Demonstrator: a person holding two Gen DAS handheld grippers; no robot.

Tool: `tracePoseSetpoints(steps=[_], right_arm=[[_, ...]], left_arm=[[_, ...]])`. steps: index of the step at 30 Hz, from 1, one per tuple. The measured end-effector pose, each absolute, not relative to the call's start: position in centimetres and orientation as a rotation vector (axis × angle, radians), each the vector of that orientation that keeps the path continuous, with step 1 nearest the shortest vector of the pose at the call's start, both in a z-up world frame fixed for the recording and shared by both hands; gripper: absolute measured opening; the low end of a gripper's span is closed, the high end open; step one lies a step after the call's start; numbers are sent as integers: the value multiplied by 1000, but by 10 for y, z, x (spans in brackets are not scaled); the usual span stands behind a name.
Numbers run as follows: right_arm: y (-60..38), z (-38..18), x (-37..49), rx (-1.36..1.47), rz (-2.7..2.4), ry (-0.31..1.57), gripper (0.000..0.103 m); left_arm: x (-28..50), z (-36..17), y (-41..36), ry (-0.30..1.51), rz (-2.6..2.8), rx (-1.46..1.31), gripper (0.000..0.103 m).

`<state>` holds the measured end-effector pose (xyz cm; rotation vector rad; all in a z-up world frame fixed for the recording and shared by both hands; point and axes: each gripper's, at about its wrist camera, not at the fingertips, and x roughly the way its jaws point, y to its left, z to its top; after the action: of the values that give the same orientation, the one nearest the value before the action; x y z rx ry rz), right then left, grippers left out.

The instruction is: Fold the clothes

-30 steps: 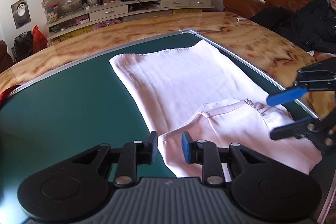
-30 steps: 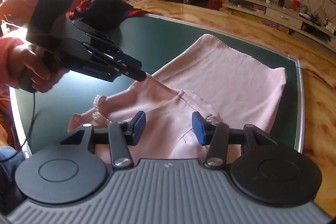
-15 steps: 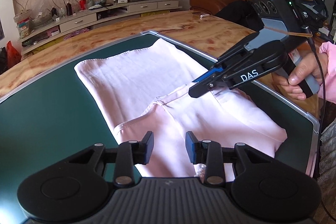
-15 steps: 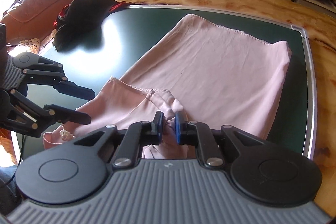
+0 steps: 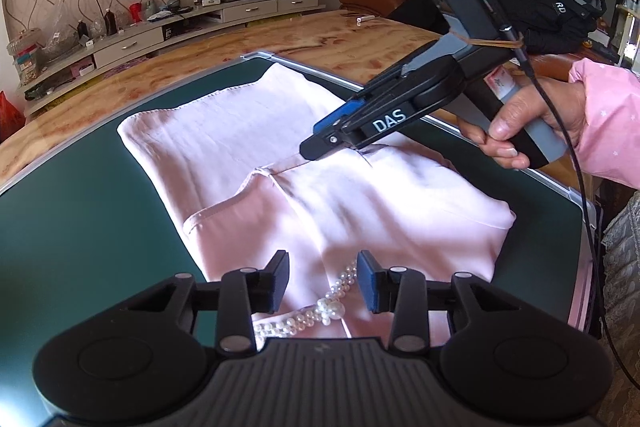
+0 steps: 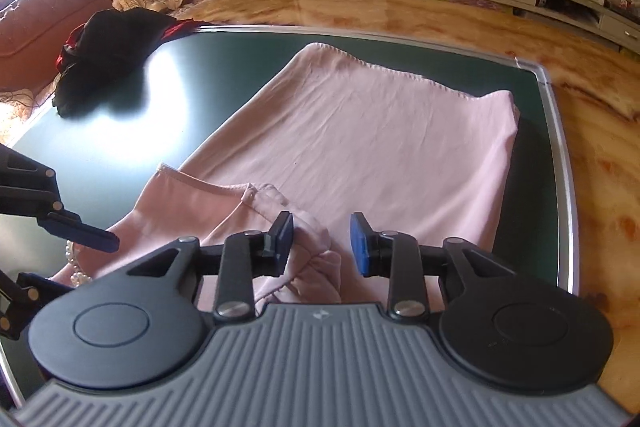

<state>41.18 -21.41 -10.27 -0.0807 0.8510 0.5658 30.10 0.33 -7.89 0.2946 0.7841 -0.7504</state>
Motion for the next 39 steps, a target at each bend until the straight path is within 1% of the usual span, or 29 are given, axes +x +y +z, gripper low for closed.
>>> tracePoseSetpoints(steps=[4, 5, 6, 8, 12, 15, 20, 22, 23, 25, 27, 28, 30, 33, 35, 38, 39], right_arm=[[-215, -111, 420, -23, 639, 895, 35], [-216, -112, 420, -4, 666, 906, 23], [-216, -113, 418, 1, 691, 913, 19], [-213, -113, 411, -7, 738, 918, 19], [-208, -111, 403, -33, 771, 921, 18], [-208, -109, 402, -43, 761, 924, 18], [-215, -107, 395, -64, 724, 916, 18], [-217, -103, 390, -77, 690, 901, 27], [-218, -100, 388, -82, 667, 893, 33], [-224, -89, 379, -49, 632, 872, 35], [-240, -70, 359, 65, 580, 865, 46], [-247, -61, 344, 112, 562, 860, 49], [-255, -50, 305, 147, 501, 854, 60], [-259, -47, 246, 190, 394, 891, 70], [-257, -57, 219, 268, 342, 936, 74], [-249, -77, 206, 375, 275, 966, 74], [-247, -83, 203, 414, 257, 975, 74]], left_arm=[[292, -77, 2, 766, -810, 321, 42], [290, -77, 1, 763, -827, 327, 42], [288, -76, 1, 761, -846, 337, 42], [284, -77, 0, 760, -885, 364, 44], [272, -82, -4, 763, -934, 450, 59], [268, -88, -9, 757, -922, 497, 60], [275, -94, -10, 770, -924, 476, 60], [278, -95, -9, 778, -919, 467, 60], [280, -95, -9, 780, -915, 460, 60], [280, -91, -6, 771, -911, 449, 60], [277, -84, -4, 753, -919, 444, 60], [276, -80, -3, 744, -926, 443, 60], [272, -77, -3, 734, -943, 448, 60], [265, -78, -7, 734, -968, 462, 60], [260, -81, -10, 741, -972, 468, 61], [256, -85, -13, 749, -953, 475, 61], [253, -85, -12, 751, -947, 472, 63]])
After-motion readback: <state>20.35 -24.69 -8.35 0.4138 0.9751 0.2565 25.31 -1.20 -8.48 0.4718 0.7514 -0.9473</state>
